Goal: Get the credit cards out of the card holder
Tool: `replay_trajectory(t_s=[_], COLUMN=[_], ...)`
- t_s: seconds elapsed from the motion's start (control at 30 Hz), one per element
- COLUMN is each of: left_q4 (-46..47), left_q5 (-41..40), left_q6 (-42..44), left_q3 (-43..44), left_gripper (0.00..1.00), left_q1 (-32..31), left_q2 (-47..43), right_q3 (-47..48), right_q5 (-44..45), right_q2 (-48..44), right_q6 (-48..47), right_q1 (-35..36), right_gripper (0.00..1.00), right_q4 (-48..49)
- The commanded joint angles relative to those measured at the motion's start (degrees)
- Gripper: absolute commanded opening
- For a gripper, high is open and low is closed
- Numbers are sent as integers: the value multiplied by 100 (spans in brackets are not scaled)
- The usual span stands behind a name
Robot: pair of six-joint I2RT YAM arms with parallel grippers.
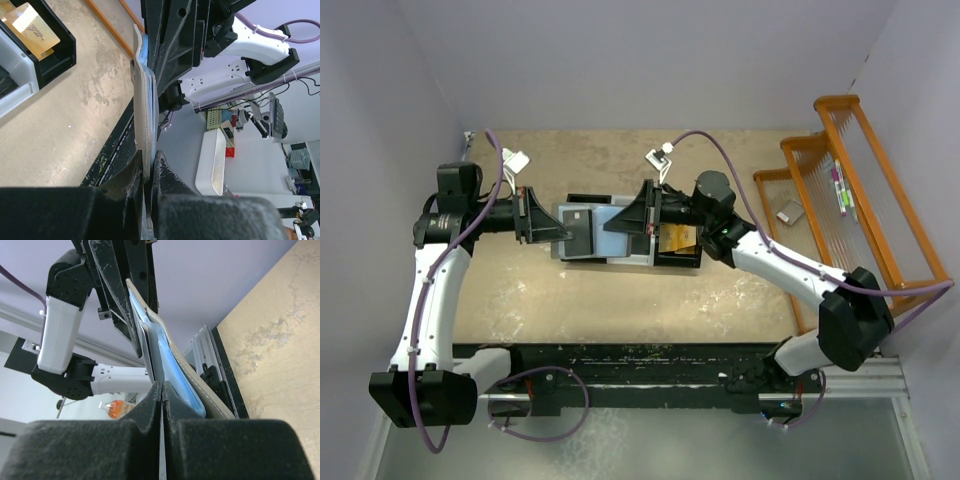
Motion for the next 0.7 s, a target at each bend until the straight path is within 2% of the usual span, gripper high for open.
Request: replay_trajectory(t_s=[0.0,0.03,0.13,0.27,0.67], left_q4=[82,82,86,137,151], left_q5=[283,295,313,324,341], left_q6=[59,46,30,-3,-28], left_q3=[262,253,240,244,242], left_gripper=[7,7,7,7,7], left_q1=[3,7,3,4,3], left_q2=[-19,-11,7,11,-10], right_q3=[-27,16,235,476,727], right_q5=[-146,-115,45,16,24], right_q2=[-257,-249,-187,15,367], right_q6=[114,85,-6,37,-47], right_q1=[-61,-57,-45,-21,343], right_gripper=[0,0,15,22,25], right_q4=[514,534,539,599,497])
